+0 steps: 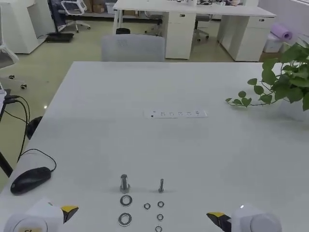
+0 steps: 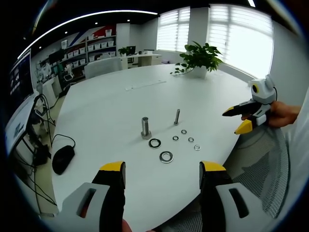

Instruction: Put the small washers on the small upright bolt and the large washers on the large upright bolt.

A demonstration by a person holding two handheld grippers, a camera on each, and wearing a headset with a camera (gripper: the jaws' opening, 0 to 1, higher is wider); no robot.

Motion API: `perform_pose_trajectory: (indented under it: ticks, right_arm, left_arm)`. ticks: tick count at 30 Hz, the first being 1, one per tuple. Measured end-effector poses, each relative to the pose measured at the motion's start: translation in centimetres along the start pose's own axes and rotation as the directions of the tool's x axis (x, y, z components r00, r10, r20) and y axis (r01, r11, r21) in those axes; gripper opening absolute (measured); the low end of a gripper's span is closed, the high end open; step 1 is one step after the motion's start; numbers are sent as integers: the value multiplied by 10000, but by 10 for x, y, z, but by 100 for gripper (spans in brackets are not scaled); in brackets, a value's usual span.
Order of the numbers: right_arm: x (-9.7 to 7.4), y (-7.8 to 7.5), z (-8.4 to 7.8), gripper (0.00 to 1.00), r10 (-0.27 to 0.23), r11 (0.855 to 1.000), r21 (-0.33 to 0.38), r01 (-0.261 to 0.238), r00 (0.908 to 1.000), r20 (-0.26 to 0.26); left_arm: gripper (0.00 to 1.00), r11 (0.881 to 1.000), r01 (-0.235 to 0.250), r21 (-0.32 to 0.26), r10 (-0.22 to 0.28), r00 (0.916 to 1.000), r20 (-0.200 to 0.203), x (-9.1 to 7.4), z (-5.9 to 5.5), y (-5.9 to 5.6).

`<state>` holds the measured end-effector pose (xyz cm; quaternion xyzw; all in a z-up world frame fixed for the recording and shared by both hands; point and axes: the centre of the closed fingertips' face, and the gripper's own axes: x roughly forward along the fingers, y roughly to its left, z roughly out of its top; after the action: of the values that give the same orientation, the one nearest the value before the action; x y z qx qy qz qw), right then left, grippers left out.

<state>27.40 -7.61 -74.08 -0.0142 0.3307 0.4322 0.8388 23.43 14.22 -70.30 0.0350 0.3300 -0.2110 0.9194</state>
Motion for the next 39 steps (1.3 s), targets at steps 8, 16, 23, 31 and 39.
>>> perform_pose_trajectory:
  ticks: [8,16,23,31,39]
  right_arm:
    - [0,2,0,76,78,10000,-48,-78,10000,-43]
    - [-1,1,-2,75,13,10000,-39,-13,10000,-68]
    - [-1,2,0,75,-22,9999,-136,21,10000,-56]
    - [3,4,-6,71,-32,9992,-387,15,9990,-435]
    - [23,9,-14,63,239,9902,-1332,-419,9907,-1342]
  left_arm:
    - [61,10000,67,-17,-68,10000,-61,0,-4,-3]
    - [61,9999,152,60,-151,9998,-105,-1,-3,-5]
    - [62,9994,276,194,-273,9995,-131,0,-3,-8]
    - [61,9994,227,253,-225,9997,-86,0,0,-6]
    - [61,9999,132,81,-132,9999,16,-1,0,-5]
